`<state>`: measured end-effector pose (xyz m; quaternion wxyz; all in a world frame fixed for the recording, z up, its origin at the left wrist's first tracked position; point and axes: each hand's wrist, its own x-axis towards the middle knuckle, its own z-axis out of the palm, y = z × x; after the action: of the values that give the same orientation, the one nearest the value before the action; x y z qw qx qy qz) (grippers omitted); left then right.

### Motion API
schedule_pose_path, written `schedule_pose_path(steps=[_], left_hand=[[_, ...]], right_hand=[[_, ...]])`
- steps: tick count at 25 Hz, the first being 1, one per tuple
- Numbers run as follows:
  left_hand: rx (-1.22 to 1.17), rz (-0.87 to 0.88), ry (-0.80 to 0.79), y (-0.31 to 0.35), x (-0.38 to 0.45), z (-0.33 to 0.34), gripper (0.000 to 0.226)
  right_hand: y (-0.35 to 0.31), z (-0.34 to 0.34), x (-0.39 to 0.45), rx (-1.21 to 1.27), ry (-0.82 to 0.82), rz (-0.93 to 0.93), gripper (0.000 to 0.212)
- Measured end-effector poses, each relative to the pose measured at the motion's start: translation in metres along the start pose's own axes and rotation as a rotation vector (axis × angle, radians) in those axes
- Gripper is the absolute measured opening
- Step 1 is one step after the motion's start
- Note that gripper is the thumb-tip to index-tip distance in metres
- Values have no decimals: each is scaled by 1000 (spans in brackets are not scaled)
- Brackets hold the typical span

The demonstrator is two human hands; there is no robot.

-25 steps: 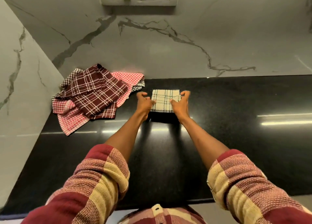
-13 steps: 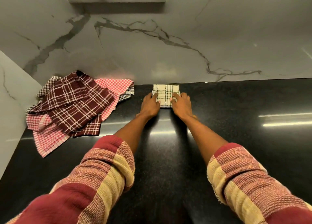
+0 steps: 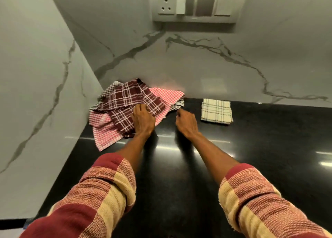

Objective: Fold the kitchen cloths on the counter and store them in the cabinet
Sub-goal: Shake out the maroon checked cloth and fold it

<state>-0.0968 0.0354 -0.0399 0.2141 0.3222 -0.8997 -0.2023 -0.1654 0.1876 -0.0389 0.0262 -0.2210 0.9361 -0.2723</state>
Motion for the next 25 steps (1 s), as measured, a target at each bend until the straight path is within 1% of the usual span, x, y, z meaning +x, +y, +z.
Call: schedule_pose_path(steps=[2,4,7,10,13,15,16,18,19,20,21,23,24,25], left_hand=[[72,-71,0,-36,19,-19,32],[157,-59,-57,-66,37,-32,31],[225,46,-144,-103,65,-40,34],[226,181,-213,-118,85,-33,40],[221,287,-223,-120,97,-24,29],[137,276,-220,-120,101,-19,20],[71,242,-232,-119,101,-19,15],[-139,100,-295,-115,103,-25,6],[-260,2,-351,-110,107,-30,3],[-360,-83,-414,-108,112,-38,6],[-425,-128,-473,-107,116,-47,11],[-495,-116,-561,-104,117,-68,17],[-535,-87,-559,-101,119,-73,14],[-588,-63,-521,-98,116,-81,8]], right_hand=[[-38,17,9,80,-84,-51,20],[-70,30,21,155,-120,-57,20],[-114,55,42,255,-128,-32,17],[-132,82,59,391,-92,90,20],[-132,97,70,485,-97,225,31],[-129,103,76,556,-91,319,30],[-127,105,78,605,-92,369,24],[-130,101,76,686,-105,455,3],[-132,96,77,726,-116,498,14],[-134,93,77,782,-116,530,20],[-139,85,71,849,-114,557,22],[-148,66,59,1040,-90,563,23],[-150,60,58,1168,-95,559,23],[-156,49,51,1269,-109,551,23]])
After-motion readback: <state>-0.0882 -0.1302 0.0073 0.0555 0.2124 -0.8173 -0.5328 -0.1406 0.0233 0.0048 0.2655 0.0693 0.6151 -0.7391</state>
